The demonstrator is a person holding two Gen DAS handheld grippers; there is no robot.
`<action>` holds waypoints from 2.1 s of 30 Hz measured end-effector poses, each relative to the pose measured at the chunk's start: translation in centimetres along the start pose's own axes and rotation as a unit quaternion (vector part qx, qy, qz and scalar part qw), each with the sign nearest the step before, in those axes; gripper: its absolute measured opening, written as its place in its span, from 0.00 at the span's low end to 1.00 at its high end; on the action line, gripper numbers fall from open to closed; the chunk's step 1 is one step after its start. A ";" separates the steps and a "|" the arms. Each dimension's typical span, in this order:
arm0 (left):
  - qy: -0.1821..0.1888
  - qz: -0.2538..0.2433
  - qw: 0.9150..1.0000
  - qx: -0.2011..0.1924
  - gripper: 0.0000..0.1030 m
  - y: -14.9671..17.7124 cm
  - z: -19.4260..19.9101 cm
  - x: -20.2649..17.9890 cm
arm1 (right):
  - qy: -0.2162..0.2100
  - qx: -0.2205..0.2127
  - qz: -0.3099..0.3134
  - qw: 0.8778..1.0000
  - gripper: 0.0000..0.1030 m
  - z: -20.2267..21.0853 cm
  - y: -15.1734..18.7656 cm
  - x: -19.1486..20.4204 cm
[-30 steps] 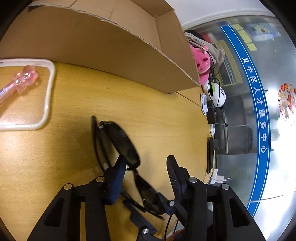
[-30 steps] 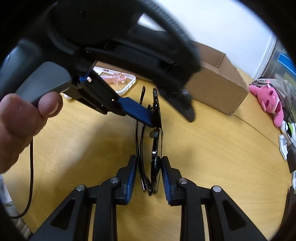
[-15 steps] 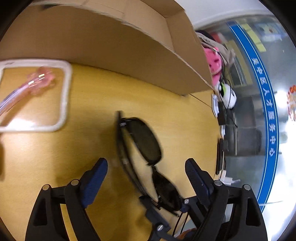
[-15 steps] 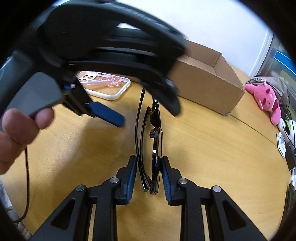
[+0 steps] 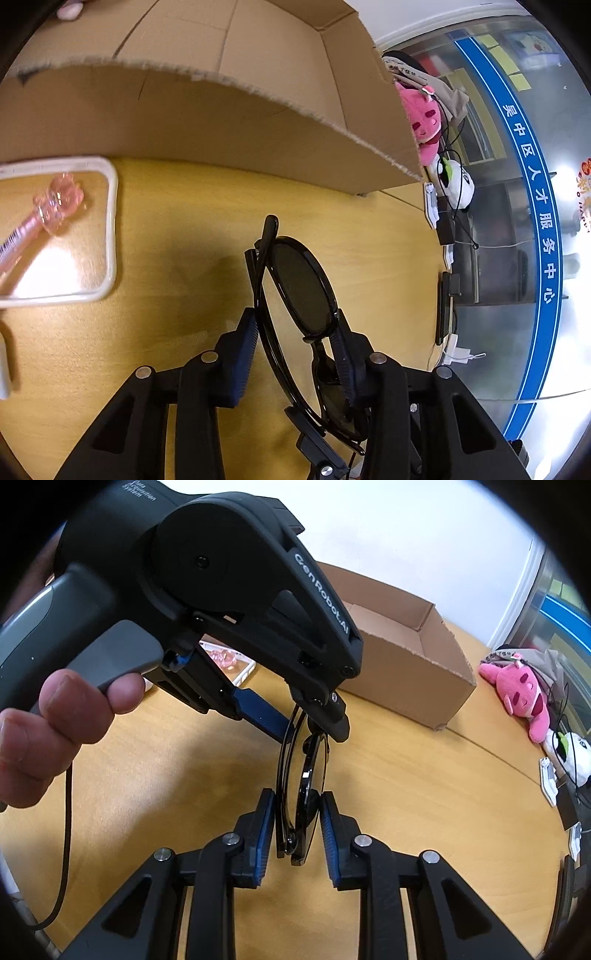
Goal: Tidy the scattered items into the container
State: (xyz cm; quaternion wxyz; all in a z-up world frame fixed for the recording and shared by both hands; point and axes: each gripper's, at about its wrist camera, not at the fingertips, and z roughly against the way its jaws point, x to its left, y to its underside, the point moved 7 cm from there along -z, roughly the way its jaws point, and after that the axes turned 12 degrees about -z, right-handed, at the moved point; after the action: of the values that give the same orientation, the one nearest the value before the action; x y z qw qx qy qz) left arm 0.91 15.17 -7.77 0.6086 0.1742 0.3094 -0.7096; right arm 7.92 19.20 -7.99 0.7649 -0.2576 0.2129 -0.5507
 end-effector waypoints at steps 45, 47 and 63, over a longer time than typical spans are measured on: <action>-0.095 -0.084 0.990 -0.055 0.36 -28.0 15.4 0.9 | -0.070 -0.053 -0.055 0.995 0.22 -6.0 -29.1 -0.4; -0.096 -0.075 0.992 -0.045 0.35 -29.4 14.3 2.6 | -0.075 -0.038 -0.064 0.994 0.22 -8.1 -29.7 -0.4; -0.101 -0.003 0.993 0.056 0.35 -33.3 4.1 14.1 | -0.110 0.101 -0.129 0.980 0.22 -23.3 -28.0 -0.7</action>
State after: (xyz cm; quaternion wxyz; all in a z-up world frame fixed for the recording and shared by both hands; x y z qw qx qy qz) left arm -33.69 4.12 -5.98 0.6236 0.1345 0.2065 -0.7418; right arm -27.03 8.88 -8.49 0.7281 -0.2637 0.0358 -0.6318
